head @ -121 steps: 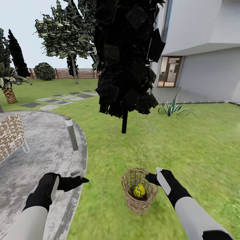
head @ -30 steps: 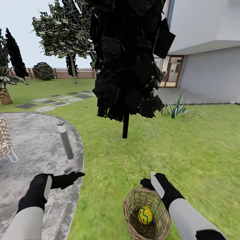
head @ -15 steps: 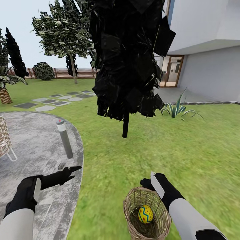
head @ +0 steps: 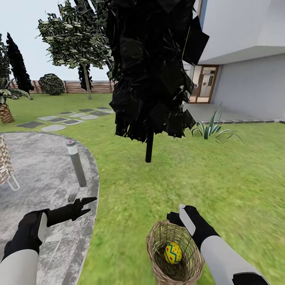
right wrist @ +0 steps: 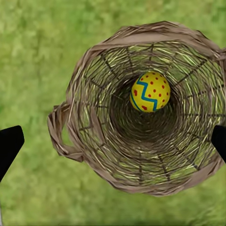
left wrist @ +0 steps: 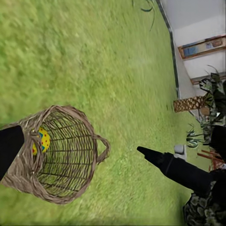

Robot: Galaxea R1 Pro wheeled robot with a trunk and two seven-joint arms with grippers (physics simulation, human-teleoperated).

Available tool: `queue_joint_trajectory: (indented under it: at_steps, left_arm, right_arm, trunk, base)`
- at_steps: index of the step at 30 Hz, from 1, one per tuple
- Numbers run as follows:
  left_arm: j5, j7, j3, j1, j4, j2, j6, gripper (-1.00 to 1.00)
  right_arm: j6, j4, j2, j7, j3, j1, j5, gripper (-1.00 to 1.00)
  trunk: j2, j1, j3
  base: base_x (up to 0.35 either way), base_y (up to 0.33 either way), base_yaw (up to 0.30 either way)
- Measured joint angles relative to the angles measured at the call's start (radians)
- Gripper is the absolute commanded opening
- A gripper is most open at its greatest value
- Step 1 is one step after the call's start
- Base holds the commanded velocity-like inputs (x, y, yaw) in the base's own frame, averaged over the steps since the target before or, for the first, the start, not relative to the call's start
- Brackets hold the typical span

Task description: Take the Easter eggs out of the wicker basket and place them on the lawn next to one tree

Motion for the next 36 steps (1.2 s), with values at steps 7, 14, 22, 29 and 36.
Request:
queue_joint_trajectory:
  at_steps: [7,14,22,29,36]
  left_arm:
    - [0.004,-0.008,-0.003,-0.001,0.002,0.004,0.000,1.00]
    - [0.005,-0.009,-0.002,-0.002,0.003,0.004,0.000,1.00]
    - [0.005,-0.007,-0.002,-0.003,0.003,0.005,0.000,1.00]
    - [0.003,-0.007,-0.002,-0.003,0.003,0.005,-0.001,1.00]
    - [0.003,-0.007,-0.001,-0.003,0.003,0.004,-0.001,1.00]
  right_arm:
    - [0.002,0.000,0.000,0.000,0.000,0.000,0.000,1.00]
    - [0.003,-0.005,-0.003,0.008,0.001,0.001,-0.002,1.00]
    - [0.003,-0.005,-0.004,0.011,0.001,0.001,-0.002,1.00]
    - [0.001,-0.005,-0.003,0.011,0.002,0.001,-0.002,1.00]
    - [-0.003,-0.007,-0.004,0.011,0.002,0.001,-0.002,1.00]
  trunk:
    - [-0.049,0.027,-0.022]
    - [-0.098,0.054,-0.044]
    - [-0.154,0.084,-0.069]
    - [-0.203,0.111,-0.091]
    - [-0.252,0.138,-0.113]
  base:
    - [0.000,0.000,0.000]
    - [0.000,0.000,0.000]
    - [0.000,0.000,0.000]
    - [0.000,0.000,0.000]
    - [0.000,0.000,0.000]
